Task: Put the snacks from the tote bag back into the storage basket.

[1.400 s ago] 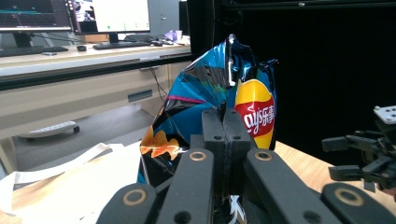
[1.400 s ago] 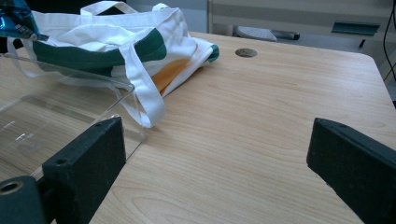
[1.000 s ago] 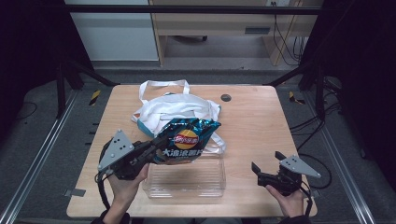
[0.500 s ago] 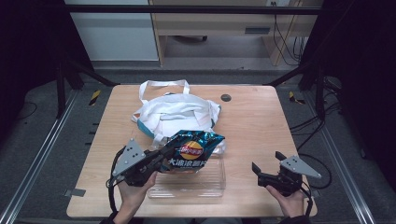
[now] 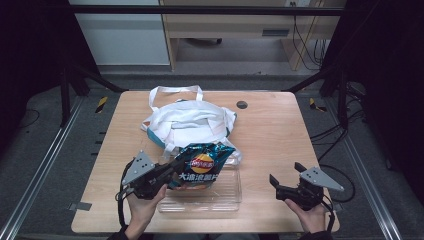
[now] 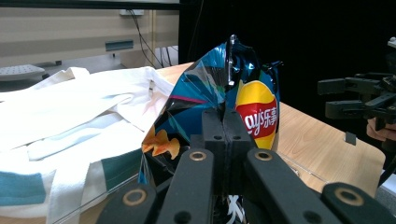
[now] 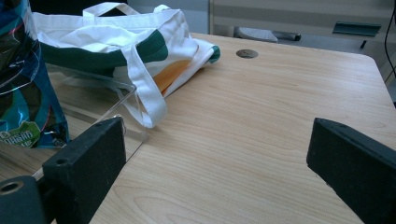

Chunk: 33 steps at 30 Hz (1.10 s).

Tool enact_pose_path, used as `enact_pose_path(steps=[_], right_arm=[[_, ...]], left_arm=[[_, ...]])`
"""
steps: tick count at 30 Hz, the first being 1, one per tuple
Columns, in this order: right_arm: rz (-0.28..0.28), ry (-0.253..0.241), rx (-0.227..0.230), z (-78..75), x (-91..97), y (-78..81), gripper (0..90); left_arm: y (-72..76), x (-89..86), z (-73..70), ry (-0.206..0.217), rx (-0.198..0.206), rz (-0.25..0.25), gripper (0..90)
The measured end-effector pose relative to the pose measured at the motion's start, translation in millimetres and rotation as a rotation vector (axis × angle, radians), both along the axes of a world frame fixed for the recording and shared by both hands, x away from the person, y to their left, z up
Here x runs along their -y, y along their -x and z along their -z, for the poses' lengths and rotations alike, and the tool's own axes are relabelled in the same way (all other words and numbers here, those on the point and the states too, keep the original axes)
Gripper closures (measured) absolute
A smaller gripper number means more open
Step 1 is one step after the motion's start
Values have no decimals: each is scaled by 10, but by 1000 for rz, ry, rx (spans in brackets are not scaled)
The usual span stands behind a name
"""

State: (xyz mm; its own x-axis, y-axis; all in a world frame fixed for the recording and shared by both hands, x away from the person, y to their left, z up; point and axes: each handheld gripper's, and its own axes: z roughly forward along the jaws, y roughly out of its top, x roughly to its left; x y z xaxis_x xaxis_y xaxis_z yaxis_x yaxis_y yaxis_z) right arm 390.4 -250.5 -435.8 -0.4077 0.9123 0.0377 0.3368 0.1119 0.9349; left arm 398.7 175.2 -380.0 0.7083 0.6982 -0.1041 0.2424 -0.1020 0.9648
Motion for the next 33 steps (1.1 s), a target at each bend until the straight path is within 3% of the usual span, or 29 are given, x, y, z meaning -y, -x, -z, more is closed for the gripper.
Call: enact_pose_path(steps=[22,33], right_arm=[[-1,2,-1,1,-11,5,49],[0,6,-3,3,-5,0,49]], left_arm=[[-72,-236,139,-26,-68,-118,900],[-118,-256,166,-34,-92,-142,900]])
